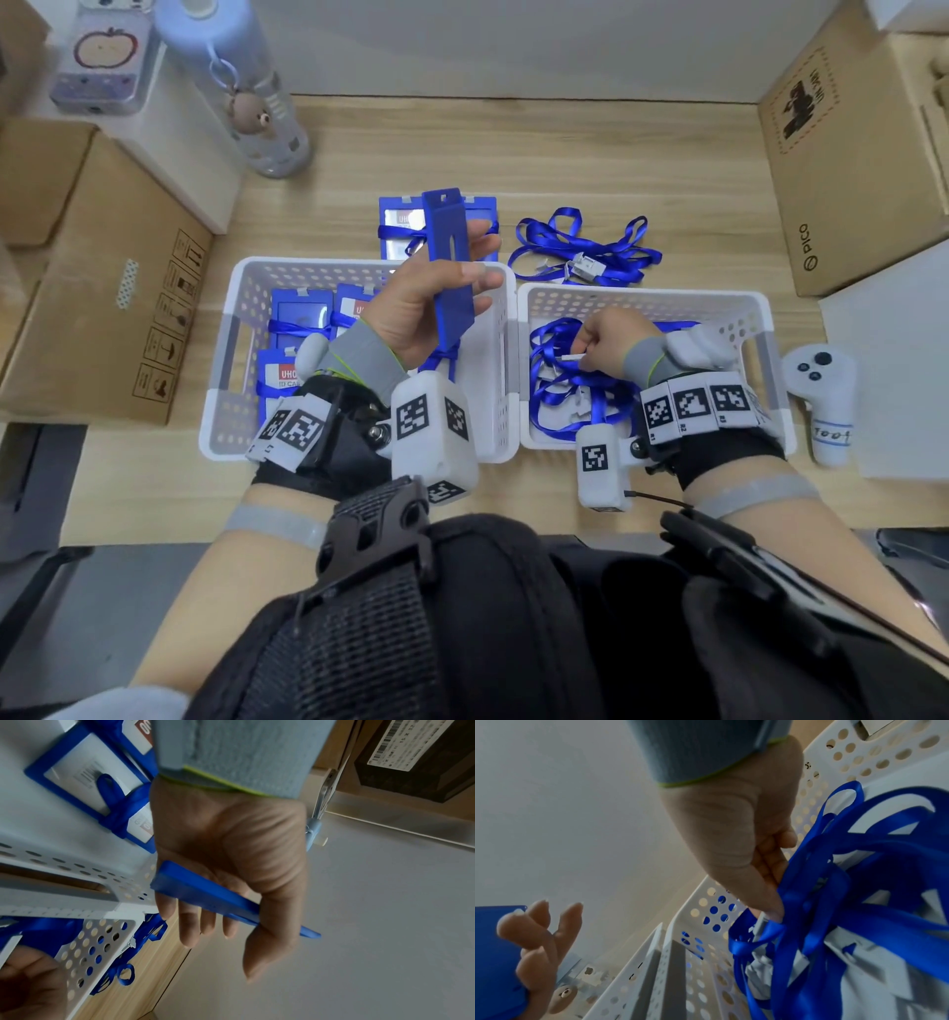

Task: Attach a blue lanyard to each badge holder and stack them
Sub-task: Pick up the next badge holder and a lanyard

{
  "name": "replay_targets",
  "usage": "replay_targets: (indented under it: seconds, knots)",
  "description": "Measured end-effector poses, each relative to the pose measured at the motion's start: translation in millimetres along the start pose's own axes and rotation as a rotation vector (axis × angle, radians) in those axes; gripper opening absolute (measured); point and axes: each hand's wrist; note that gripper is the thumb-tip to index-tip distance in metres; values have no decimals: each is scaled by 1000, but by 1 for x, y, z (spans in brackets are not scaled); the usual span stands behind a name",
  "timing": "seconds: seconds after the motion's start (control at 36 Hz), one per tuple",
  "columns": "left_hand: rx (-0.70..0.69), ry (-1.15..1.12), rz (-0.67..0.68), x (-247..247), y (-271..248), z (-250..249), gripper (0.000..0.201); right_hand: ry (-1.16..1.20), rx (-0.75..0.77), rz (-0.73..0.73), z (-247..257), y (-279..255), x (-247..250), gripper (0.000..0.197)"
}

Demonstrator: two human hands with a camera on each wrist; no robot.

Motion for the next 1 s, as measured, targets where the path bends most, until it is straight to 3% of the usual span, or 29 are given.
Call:
replay_targets:
  seconds: [0.17, 0.31, 0.67, 0.72, 0.83, 0.92, 1.0]
  knots:
    - [-8, -10, 12, 0, 0, 1, 56, -4, -9, -19, 0, -4, 2, 4]
    - [-6, -12, 14, -1, 0, 0, 57, 25, 10, -32, -3, -7, 5, 28]
    - [11, -2, -2, -6, 3, -4, 60, 175, 76, -166, -5, -11, 12, 36]
    - [25, 46, -28, -5, 4, -3, 54, 244, 87, -162, -3, -13, 14, 39]
    - [34, 231, -61, -1, 5, -2, 41, 392, 174, -193, 8, -19, 22, 24]
    - [32, 372, -79, 0, 6, -3, 49, 676, 278, -198, 22, -25, 30, 17]
    - [36, 592, -83, 0, 8, -6, 71, 752, 363, -227, 38, -33, 40, 22]
Point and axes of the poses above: each hand's wrist, its own y-axis towards the middle knuckle, its own x-axis out of the back of the hand, z = x × y, and after that the axes turned 7 degrees about z, right-handed
